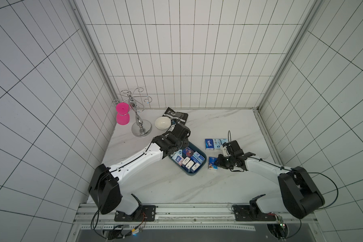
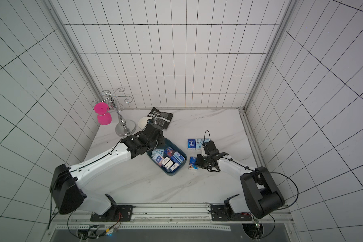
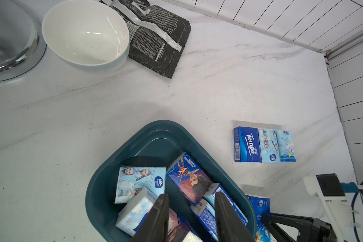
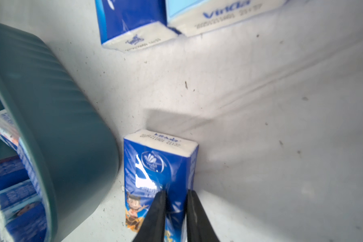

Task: Take the pocket tissues out of the storage box
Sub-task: Move the pocket tissues to the center of the board.

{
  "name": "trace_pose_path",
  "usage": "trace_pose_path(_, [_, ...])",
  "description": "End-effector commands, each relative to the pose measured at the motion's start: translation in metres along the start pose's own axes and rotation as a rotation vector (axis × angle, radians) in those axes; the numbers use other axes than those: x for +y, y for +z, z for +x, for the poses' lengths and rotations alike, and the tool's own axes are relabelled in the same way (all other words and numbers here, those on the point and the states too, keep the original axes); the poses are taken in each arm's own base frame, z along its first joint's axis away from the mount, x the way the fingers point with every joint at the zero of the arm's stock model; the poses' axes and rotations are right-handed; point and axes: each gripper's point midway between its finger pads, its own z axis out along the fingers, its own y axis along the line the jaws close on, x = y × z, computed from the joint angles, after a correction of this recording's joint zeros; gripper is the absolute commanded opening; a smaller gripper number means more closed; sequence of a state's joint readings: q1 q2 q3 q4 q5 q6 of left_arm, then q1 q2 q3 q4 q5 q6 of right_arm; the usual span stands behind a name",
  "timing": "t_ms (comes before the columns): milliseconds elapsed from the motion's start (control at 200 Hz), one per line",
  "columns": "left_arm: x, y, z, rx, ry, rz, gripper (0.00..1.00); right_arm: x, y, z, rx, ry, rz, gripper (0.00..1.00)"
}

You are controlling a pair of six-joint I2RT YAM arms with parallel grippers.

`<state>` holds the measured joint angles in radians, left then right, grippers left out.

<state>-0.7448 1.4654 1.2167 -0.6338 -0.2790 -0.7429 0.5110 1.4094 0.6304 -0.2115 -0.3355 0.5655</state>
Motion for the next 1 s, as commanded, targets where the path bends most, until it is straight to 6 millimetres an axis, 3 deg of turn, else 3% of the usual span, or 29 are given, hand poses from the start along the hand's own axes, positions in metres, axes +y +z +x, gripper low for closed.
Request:
trace_pose_path(0, [0.004,0.0,0.003,0.015,0.002,-0.006,0.39,-0.001,0.005,-0.006,0.042,-0.088,0.05,0.2])
trace_pose_path(460, [0.019,-0.001,-0.001,0.006,-0.013,-0.035,0.39,-0.007,0.011,-0.034,0.041,-0.111,0.107,0.21])
trace_pose_path(1000, [0.023,0.008,0.003,0.024,-0.017,-0.037,0.39,-0.009,0.016,-0.05,0.033,-0.097,0.111,0.24])
